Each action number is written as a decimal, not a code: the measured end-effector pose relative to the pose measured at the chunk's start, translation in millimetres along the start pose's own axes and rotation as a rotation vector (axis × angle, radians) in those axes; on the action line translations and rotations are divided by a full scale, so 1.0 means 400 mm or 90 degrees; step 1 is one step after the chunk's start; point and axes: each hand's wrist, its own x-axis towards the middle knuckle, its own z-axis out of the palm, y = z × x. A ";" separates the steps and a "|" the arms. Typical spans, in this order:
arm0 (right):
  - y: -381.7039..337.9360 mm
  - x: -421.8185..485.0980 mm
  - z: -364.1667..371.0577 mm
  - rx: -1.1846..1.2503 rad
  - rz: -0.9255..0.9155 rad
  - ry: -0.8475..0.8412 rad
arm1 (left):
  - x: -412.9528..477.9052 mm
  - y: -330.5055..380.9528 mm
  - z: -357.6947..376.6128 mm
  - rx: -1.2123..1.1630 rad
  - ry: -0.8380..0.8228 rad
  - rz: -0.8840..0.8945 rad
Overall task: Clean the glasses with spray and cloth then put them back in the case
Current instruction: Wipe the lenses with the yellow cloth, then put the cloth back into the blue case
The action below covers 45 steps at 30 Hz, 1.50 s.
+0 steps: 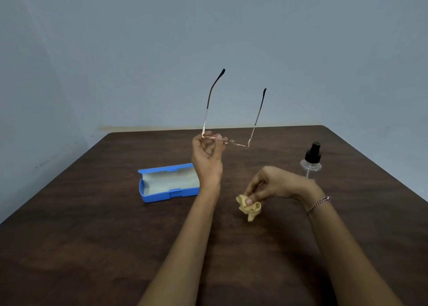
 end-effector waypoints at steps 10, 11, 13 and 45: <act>0.047 0.022 -0.005 0.122 0.068 0.038 | -0.009 -0.035 0.021 -0.044 0.008 -0.153; 0.048 0.022 -0.012 0.159 0.076 0.084 | -0.008 -0.038 0.020 -0.043 0.014 -0.160; 0.049 0.027 -0.022 0.241 0.107 0.195 | -0.008 -0.042 0.019 -0.040 0.025 -0.171; 0.021 0.024 -0.007 -0.282 0.318 0.494 | -0.017 0.015 -0.004 0.962 -0.194 -0.038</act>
